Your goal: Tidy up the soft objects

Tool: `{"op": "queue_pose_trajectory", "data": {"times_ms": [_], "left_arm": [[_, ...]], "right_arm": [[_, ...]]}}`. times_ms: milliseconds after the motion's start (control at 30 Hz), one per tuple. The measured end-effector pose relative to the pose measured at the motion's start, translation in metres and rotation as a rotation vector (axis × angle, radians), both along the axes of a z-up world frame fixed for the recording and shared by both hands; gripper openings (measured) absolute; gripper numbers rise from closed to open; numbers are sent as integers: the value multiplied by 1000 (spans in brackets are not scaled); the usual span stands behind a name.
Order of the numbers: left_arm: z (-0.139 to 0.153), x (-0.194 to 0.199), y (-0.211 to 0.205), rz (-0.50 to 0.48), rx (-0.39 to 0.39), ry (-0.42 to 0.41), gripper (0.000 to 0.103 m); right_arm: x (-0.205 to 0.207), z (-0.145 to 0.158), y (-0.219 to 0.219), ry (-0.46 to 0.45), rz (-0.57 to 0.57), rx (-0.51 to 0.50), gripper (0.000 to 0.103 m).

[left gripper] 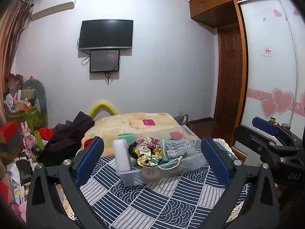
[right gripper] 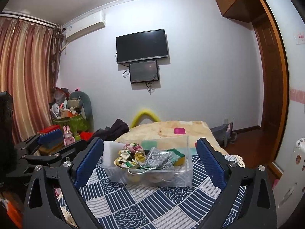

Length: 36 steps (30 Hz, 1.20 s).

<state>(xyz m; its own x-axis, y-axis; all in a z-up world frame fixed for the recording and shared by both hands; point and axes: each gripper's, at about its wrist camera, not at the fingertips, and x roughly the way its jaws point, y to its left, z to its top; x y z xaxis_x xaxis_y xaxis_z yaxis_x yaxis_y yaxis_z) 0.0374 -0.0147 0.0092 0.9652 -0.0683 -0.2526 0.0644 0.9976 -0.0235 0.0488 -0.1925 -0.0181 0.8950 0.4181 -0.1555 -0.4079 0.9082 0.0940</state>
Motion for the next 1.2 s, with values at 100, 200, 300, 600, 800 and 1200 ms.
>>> {"op": "queue_pose_trajectory", "data": {"times_ms": [100, 200, 300, 600, 800, 1200], "left_arm": [[0, 0, 0, 0, -2, -4, 103], [0, -1, 1, -5, -8, -5, 103], [-1, -1, 2, -2, -15, -5, 103], [-2, 2, 8, -1, -44, 7, 103], [-2, -1, 6, -2, -36, -6, 103], [0, -5, 2, 12, -15, -18, 103]], "right_arm": [[0, 1, 0, 0, 2, 4, 98], [-1, 2, 1, -2, 0, 3, 98], [-1, 2, 0, -1, 0, 4, 98], [0, 3, 2, 0, 0, -2, 98], [1, 0, 1, 6, 1, -2, 98], [0, 1, 1, 6, 1, -4, 98]]}}
